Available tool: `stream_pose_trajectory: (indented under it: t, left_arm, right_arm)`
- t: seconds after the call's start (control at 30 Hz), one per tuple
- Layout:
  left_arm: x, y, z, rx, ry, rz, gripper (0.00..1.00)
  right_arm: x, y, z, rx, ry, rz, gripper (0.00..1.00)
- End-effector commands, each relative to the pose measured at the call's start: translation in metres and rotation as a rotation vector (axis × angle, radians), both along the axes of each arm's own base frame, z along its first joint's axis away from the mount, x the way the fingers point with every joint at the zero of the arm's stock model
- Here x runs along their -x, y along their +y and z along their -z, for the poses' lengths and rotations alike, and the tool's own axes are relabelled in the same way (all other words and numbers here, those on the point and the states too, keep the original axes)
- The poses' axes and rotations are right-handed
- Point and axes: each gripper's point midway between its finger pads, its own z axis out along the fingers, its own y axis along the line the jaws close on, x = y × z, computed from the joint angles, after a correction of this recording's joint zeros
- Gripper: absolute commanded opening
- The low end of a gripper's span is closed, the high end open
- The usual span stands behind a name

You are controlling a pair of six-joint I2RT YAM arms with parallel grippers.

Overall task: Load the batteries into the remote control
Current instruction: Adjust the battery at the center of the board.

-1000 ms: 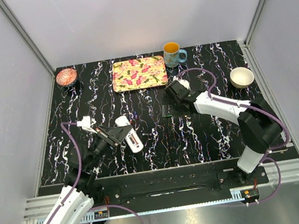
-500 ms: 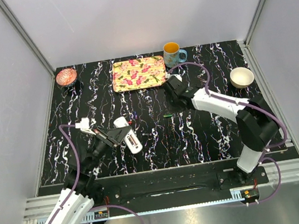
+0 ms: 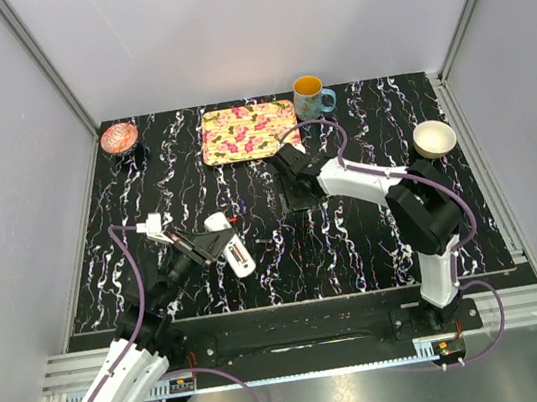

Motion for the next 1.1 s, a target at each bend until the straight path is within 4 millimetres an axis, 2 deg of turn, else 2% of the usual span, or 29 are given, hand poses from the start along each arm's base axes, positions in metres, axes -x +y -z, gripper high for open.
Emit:
stream_pose_trajectory:
  t: [0.0,0.23,0.4,0.8,1.07]
  left_arm:
    - [0.001,0.0,-0.011,0.021,-0.039,0.002,0.0]
    - [0.0,0.0,-0.007,0.023,-0.033,0.001,0.0]
    - [0.0,-0.001,-0.008,0.022,-0.034,0.007,0.0]
    - [0.001,-0.002,-0.011,0.017,-0.042,0.011,0.0]
    - [0.001,-0.002,-0.012,0.015,-0.046,0.012,0.0]
  right_arm:
    - [-0.009,0.0,0.0,0.048,-0.016,0.004,0.65]
    - [-0.01,-0.005,0.015,0.086,0.003,0.025,0.74]
    - [-0.015,-0.007,0.021,0.106,0.003,0.072,0.73]
    - [-0.019,-0.01,0.033,0.105,0.029,0.122,0.65]
    - [-0.016,-0.017,0.038,0.107,0.045,0.117,0.53]
